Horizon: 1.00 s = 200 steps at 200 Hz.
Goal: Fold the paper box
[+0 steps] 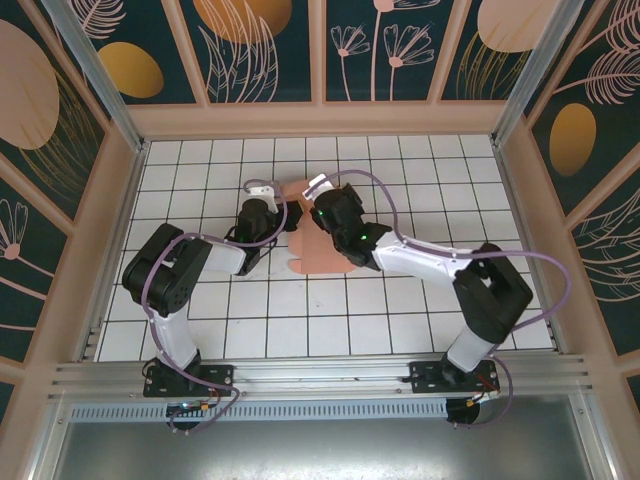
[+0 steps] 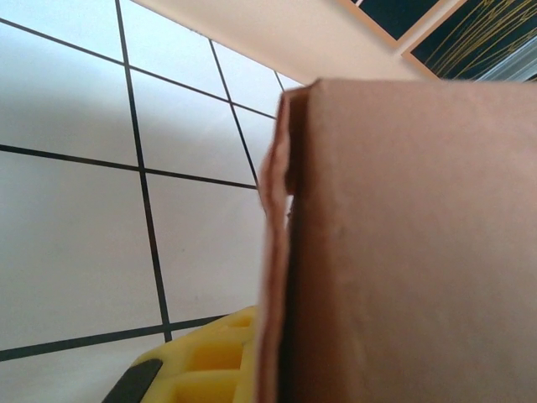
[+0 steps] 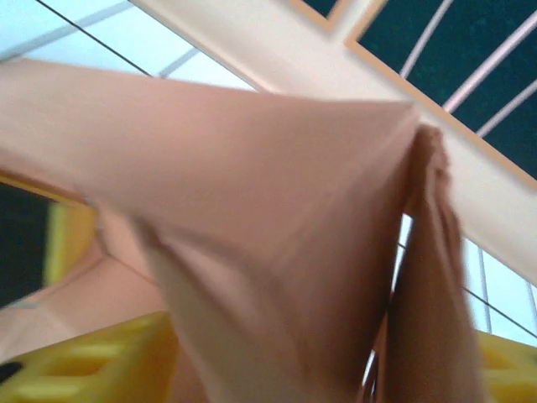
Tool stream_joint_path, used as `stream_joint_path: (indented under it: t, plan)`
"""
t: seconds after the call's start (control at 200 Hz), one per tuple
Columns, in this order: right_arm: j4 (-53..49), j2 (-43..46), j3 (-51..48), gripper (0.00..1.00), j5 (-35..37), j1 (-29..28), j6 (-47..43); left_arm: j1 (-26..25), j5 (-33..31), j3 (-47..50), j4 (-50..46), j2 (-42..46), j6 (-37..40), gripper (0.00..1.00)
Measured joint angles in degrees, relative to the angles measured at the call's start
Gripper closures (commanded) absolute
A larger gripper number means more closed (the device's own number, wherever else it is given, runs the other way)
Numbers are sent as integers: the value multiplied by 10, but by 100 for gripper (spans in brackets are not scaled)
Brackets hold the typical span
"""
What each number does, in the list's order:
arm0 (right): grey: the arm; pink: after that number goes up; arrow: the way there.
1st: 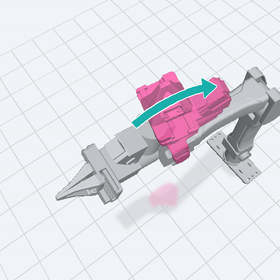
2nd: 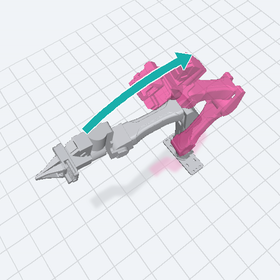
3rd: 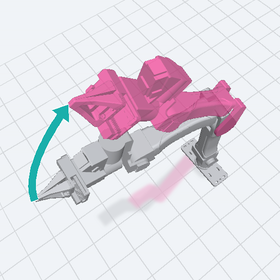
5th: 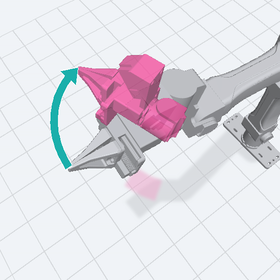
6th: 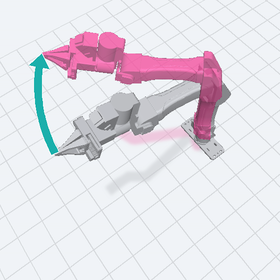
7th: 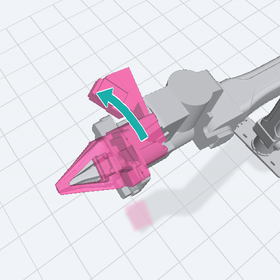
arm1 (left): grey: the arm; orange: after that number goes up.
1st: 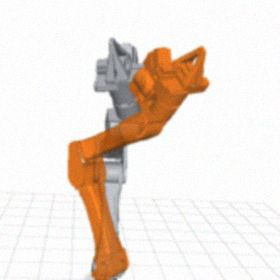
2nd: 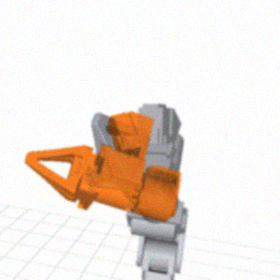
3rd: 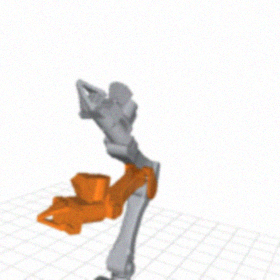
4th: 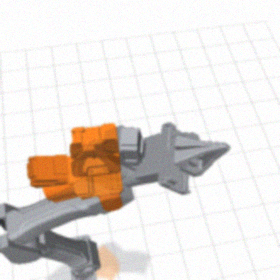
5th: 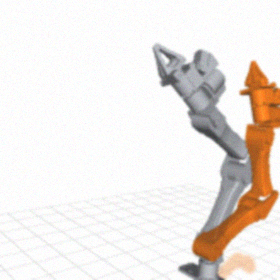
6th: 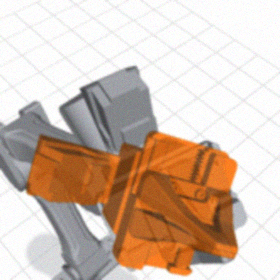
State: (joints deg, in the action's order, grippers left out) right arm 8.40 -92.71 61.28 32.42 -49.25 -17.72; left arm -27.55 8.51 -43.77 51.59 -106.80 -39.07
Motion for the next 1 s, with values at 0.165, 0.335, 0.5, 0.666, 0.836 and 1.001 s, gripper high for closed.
stream_joint_path:
  t: [0.165,0.335,0.5,0.666,0.836,1.001]
  plan:
    - [7,68,-18,26,-71,2,17,0,-1,-2,-9,0,-2,100]
    - [17,127,-43,26,-136,18,51,0,-6,-5,-25,0,-2,100]
    - [22,168,-55,32,-181,43,80,0,-11,-8,-34,0,-2,100]
    - [16,188,-64,41,-276,101,106,0,-10,-8,-35,0,-2,100]
    - [-13,194,-69,43,-422,212,122,0,-7,-8,-35,0,-2,100]
    - [-50,173,-58,48,-512,231,102,0,1,-9,-35,0,-2,100]
